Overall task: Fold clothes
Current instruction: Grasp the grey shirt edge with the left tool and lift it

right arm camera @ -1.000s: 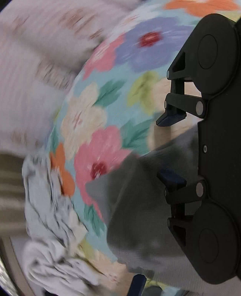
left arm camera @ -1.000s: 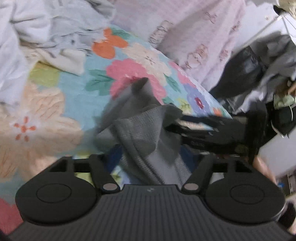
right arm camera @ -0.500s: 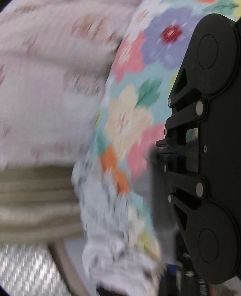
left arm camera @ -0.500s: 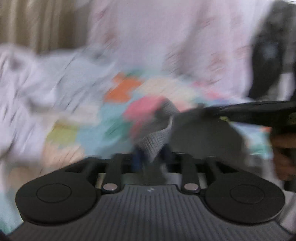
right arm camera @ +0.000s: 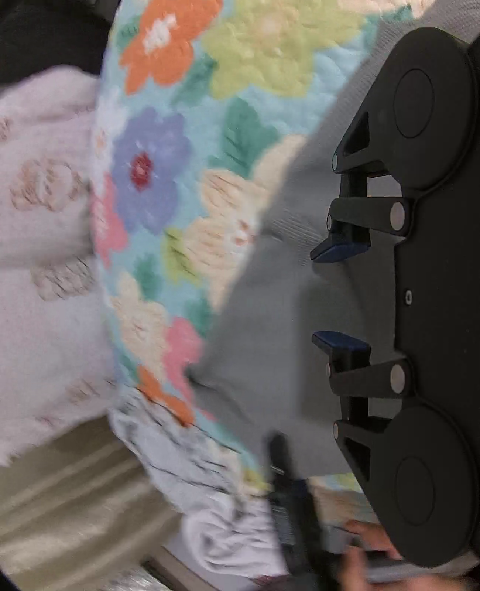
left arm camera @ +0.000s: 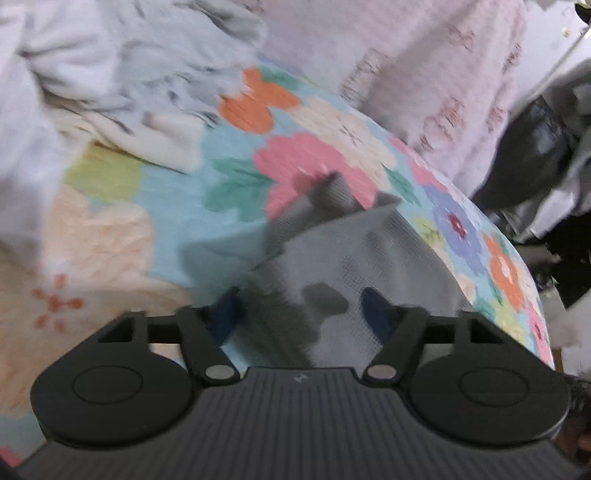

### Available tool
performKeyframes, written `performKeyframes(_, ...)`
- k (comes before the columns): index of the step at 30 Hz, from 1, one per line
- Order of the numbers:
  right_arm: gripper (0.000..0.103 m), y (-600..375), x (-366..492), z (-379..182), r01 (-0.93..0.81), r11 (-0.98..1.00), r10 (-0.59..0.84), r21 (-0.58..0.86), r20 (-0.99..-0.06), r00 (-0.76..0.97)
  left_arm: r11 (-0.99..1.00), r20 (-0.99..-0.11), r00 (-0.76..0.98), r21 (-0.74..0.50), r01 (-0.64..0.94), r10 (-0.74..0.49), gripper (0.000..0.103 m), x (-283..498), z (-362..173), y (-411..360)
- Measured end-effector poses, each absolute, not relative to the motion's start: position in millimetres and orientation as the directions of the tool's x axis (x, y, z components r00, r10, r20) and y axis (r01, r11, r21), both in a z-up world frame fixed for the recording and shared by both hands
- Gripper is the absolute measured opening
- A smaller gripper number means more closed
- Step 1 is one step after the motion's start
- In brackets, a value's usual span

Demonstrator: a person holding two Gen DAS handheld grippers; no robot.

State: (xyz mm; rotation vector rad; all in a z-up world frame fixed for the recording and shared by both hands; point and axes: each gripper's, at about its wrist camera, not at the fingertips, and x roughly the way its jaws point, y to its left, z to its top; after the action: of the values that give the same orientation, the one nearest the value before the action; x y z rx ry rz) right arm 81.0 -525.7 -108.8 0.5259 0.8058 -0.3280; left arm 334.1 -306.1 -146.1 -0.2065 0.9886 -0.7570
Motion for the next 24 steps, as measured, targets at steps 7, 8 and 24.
performKeyframes(7,0.047,-515.1,61.6,-126.5,0.442,0.84,-0.035,0.315,-0.781,0.624,0.682,-0.679,0.309,-0.385,0.622,-0.666,0.008,326.4,-126.6,-335.1)
performKeyframes(8,0.048,-511.7,57.1,-128.0,0.43,0.849,-0.038,0.308,-0.775,0.631,0.659,-0.649,0.314,-0.393,0.642,-0.693,0.008,321.0,-118.0,-334.6)
performKeyframes(24,0.053,-582.7,-59.4,-161.6,0.423,0.434,0.132,0.795,-0.521,0.844,0.31,-0.741,0.106,-0.143,0.94,-0.663,0.011,106.5,-118.7,-334.4)
